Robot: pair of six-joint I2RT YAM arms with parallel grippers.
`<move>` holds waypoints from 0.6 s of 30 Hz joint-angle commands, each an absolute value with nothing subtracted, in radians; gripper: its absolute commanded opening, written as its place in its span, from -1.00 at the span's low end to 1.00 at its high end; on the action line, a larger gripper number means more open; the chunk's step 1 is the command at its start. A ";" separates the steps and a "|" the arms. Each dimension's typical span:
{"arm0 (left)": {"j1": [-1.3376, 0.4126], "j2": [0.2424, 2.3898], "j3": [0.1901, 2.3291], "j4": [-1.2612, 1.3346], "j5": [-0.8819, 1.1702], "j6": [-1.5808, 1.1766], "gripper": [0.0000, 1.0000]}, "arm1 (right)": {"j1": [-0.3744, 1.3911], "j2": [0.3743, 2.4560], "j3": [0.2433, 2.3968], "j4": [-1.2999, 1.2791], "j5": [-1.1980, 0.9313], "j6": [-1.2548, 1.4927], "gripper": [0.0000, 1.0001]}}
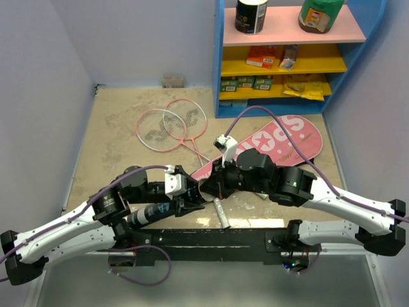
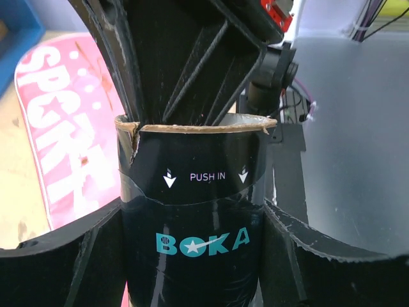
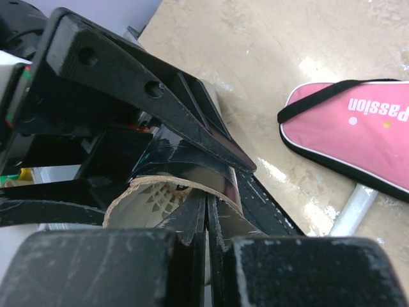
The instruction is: Pack up the badminton gear
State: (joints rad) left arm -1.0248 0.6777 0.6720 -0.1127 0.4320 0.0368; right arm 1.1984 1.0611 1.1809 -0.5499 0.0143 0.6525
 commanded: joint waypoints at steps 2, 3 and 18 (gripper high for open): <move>-1.019 0.667 0.683 -0.015 0.422 0.031 -1.00 | 1.206 1.123 1.091 -0.411 -0.064 0.698 -1.00; -1.019 0.669 0.683 -0.017 0.422 0.031 -1.00 | 1.204 1.132 1.074 -0.396 -0.071 0.703 -1.00; -1.012 0.689 0.684 -0.017 0.391 0.028 -1.00 | 1.204 1.039 1.089 -0.494 -0.018 0.713 0.09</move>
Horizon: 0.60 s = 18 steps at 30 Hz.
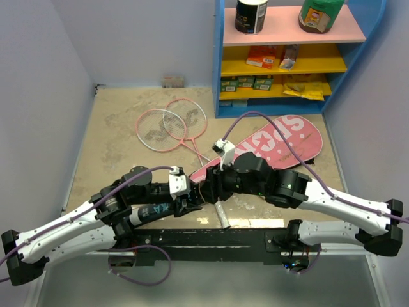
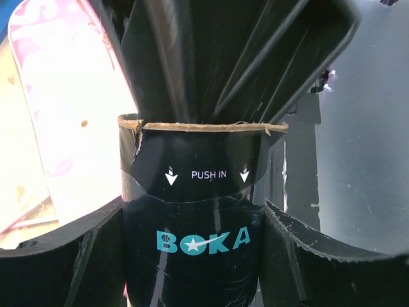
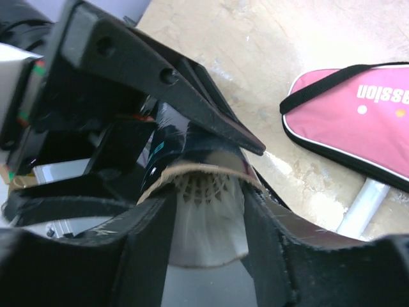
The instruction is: Pack up the badminton gear
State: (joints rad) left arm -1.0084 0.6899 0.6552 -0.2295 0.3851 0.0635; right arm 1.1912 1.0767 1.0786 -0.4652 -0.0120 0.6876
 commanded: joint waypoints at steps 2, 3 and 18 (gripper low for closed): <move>-1.012 0.695 0.684 -0.018 0.388 0.026 -1.00 | 1.204 1.014 1.106 -0.547 0.008 0.715 0.15; -1.011 0.698 0.686 -0.021 0.387 0.026 -1.00 | 1.204 0.993 1.132 -0.570 0.029 0.713 0.16; -1.011 0.744 0.704 -0.052 0.353 0.021 -1.00 | 0.858 1.100 1.249 -0.858 0.491 0.651 0.14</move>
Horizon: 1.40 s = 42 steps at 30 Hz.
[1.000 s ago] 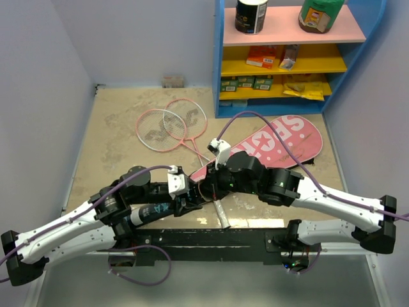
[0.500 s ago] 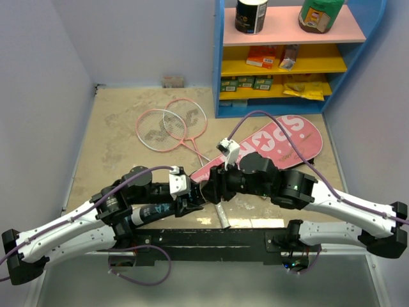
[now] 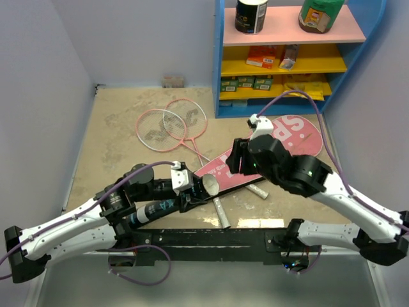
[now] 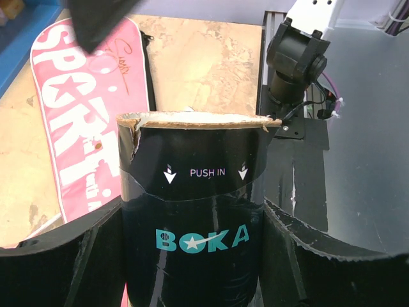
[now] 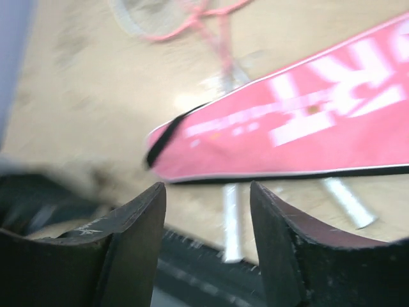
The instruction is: Pack up the badminton gear
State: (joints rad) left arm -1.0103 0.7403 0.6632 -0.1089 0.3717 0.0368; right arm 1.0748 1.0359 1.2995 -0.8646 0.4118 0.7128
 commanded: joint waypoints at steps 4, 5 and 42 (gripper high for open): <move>-1.012 0.741 0.706 -0.072 0.331 0.022 -1.00 | 0.600 1.161 1.157 -0.677 0.372 0.540 0.16; -1.011 0.739 0.704 -0.069 0.330 0.018 -1.00 | 0.562 1.186 1.137 -0.655 0.361 0.532 0.17; -1.009 0.753 0.709 -0.052 0.406 0.008 -1.00 | 0.038 1.741 1.089 -0.299 0.192 0.443 -0.16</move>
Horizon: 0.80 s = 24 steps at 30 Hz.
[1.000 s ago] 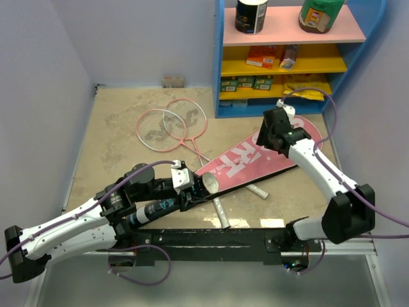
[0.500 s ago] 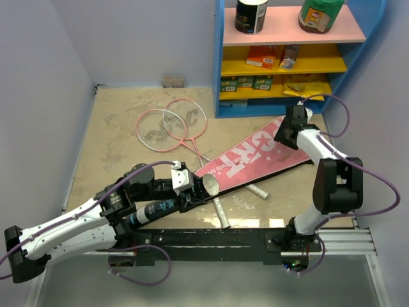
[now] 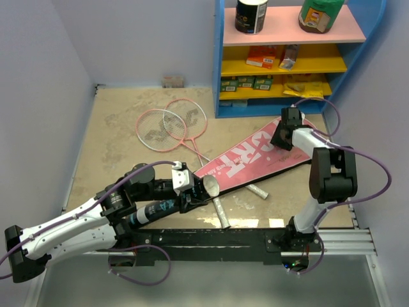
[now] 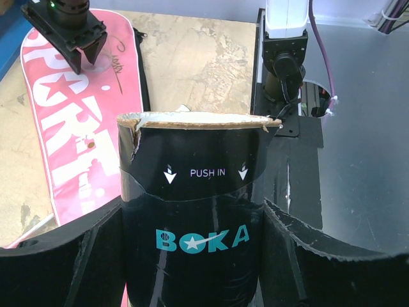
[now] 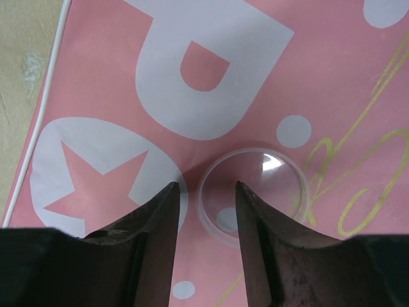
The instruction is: Pack up the badminton gear
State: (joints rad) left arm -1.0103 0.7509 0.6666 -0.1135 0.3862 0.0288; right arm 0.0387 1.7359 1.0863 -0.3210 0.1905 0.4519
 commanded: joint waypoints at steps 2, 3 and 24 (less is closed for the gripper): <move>-1.011 0.753 0.709 -0.054 0.408 0.008 -1.00 | 0.038 1.750 1.088 -0.305 0.189 0.445 -0.28; -1.009 0.750 0.709 -0.054 0.408 0.008 -1.00 | 0.038 1.752 1.086 -0.308 0.189 0.443 -0.49; -1.011 0.785 0.703 -0.049 0.371 -0.025 -1.00 | 0.080 1.261 0.983 -0.353 -0.103 0.379 -1.00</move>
